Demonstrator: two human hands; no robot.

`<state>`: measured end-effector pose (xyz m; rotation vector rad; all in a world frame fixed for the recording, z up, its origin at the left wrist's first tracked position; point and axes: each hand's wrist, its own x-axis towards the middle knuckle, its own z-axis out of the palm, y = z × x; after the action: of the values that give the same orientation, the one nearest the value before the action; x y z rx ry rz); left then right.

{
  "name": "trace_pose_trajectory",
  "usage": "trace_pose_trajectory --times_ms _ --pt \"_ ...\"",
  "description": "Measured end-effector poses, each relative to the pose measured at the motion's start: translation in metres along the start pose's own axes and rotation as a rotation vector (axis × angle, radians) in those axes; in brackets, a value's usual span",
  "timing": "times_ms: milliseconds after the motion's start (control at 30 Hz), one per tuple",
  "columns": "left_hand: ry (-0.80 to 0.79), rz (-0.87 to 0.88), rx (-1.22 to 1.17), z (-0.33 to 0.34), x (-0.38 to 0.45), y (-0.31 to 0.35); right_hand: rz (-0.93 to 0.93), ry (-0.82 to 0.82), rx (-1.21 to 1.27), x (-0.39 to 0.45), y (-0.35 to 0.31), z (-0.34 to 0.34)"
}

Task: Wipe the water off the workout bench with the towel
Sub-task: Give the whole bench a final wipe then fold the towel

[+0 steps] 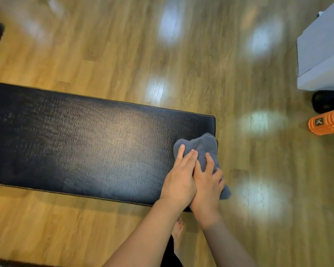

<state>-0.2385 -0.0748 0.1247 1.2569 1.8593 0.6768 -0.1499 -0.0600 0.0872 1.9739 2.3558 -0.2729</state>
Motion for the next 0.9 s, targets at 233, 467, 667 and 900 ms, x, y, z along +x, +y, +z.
trace_pose_trajectory --times_ms 233,467,667,900 --pt "-0.001 -0.008 0.047 -0.046 -0.053 -0.057 0.004 -0.057 0.113 -0.056 -0.065 0.000" --pt "0.172 -0.150 0.039 -0.086 -0.111 -0.106 -0.144 -0.237 0.130 -0.103 -0.132 -0.007" --pt "0.480 -0.351 -0.134 -0.089 -0.134 -0.079 -0.284 -0.417 0.197 -0.105 -0.124 -0.038" --pt "0.640 -0.706 -0.803 -0.093 -0.117 0.008 -0.328 -0.410 0.334 -0.087 -0.091 -0.089"
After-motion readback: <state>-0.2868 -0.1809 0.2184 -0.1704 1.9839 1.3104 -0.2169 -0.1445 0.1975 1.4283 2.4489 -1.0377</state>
